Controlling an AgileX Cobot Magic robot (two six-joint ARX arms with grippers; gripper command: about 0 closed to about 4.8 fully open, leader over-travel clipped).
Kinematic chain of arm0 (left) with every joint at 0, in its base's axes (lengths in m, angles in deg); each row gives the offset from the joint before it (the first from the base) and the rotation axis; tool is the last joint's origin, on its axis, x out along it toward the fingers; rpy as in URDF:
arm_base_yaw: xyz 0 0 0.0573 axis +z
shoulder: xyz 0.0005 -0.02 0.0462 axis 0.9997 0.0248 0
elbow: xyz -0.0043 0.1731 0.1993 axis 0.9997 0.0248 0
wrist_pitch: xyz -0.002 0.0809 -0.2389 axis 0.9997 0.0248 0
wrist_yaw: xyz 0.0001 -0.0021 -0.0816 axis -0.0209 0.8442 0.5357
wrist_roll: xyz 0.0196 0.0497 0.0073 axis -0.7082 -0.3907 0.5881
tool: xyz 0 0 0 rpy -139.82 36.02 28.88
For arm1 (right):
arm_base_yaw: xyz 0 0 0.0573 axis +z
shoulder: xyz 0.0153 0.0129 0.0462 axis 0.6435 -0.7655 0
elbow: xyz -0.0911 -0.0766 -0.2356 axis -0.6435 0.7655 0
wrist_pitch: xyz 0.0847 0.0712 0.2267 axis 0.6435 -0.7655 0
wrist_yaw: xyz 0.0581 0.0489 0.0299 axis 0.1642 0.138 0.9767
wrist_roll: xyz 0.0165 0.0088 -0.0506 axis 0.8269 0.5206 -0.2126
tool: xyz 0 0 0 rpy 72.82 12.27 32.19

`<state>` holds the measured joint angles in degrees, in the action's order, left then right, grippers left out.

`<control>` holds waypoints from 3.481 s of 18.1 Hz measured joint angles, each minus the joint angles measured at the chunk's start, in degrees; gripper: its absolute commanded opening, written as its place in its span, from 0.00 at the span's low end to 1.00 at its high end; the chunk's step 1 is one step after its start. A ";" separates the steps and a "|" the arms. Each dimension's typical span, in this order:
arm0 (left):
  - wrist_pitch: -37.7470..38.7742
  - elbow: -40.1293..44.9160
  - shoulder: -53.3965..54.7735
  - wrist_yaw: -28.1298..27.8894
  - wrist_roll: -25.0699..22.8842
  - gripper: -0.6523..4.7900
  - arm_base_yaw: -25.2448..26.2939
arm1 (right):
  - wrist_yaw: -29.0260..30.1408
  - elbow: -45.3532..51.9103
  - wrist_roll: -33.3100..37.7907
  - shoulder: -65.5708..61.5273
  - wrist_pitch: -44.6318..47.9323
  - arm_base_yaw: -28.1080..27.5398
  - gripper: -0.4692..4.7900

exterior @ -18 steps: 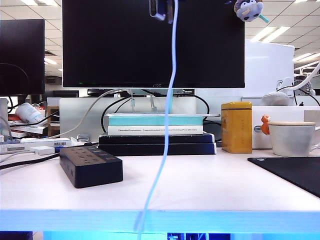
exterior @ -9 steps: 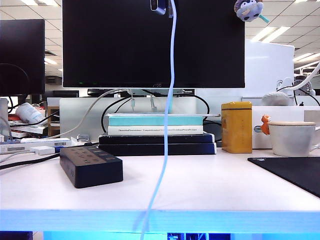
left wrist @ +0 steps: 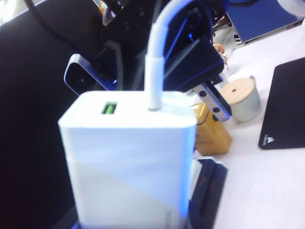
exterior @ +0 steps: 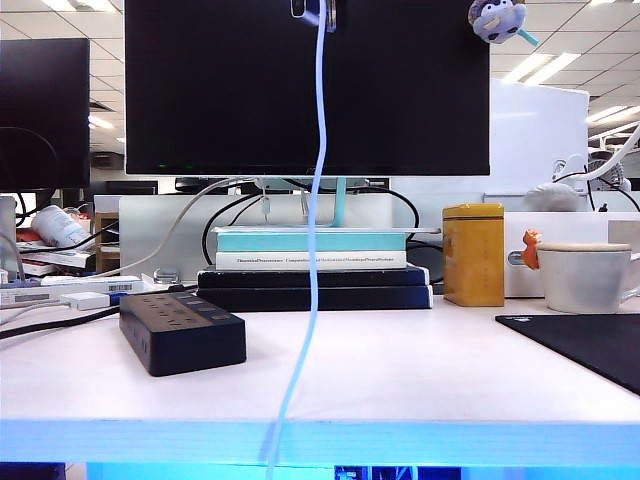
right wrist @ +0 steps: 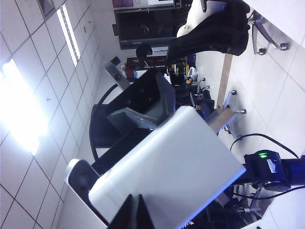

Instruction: Plug the white charger into the left socket.

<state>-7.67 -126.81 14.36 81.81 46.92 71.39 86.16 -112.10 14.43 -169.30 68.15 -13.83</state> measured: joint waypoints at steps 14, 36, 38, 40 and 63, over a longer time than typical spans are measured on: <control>8.02 0.00 6.12 7.52 11.87 0.51 -0.15 | -3.91 -0.02 -7.85 0.02 -1.44 -6.99 0.09; 4.52 2.10 18.73 30.27 20.83 0.51 17.97 | -18.53 0.00 -39.17 -2.47 -26.91 -2.58 0.09; 4.33 3.19 20.41 30.18 20.81 0.51 17.94 | -18.82 0.07 -39.69 -3.45 -27.63 -2.54 0.09; 2.43 5.05 21.99 30.29 20.85 0.51 17.92 | -20.31 0.04 -40.89 -3.78 -27.74 -2.45 0.09; -8.28 5.33 25.51 48.61 26.03 0.50 17.73 | -17.46 0.04 -71.89 -3.96 -30.49 -2.25 0.24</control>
<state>-15.95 -121.48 39.86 130.42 72.95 89.12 68.69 -112.05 -57.46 -173.25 37.66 -16.08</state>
